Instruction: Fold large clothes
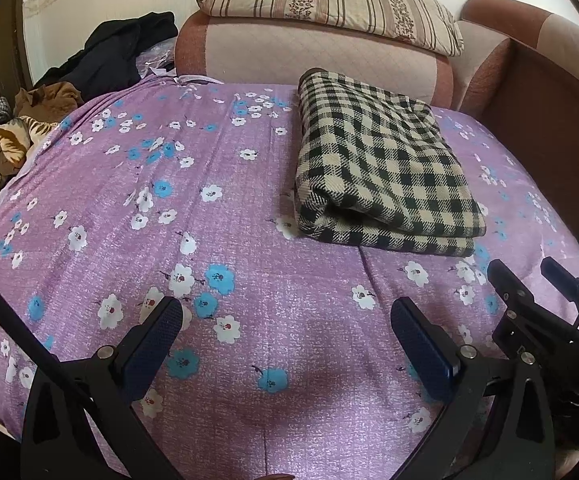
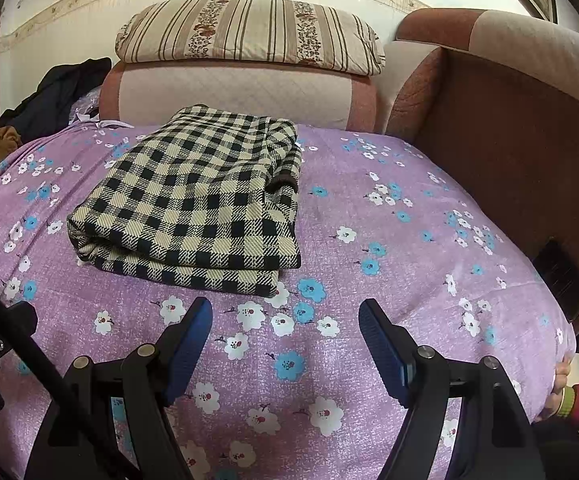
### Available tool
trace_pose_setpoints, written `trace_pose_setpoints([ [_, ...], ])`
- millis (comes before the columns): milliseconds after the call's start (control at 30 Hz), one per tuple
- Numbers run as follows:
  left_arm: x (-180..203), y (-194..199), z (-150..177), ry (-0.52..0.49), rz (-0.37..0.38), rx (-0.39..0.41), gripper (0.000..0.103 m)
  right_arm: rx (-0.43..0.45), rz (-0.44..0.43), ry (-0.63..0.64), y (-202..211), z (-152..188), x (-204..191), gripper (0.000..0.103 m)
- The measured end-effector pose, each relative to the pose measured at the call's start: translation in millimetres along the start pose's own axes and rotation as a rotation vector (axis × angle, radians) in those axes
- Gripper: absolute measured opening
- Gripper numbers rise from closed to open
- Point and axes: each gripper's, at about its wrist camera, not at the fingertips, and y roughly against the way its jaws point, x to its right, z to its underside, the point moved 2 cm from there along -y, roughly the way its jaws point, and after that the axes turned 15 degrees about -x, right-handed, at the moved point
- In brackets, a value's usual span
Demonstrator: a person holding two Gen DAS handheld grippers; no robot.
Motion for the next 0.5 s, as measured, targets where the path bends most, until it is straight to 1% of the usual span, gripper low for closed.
trace_pose_setpoints([
  [500, 0.7, -3.1, 1.4, 0.001, 0.004, -0.006, 0.103, 0.007, 0.0, -0.002, 2.8, 0.3, -1.2, 0.082],
])
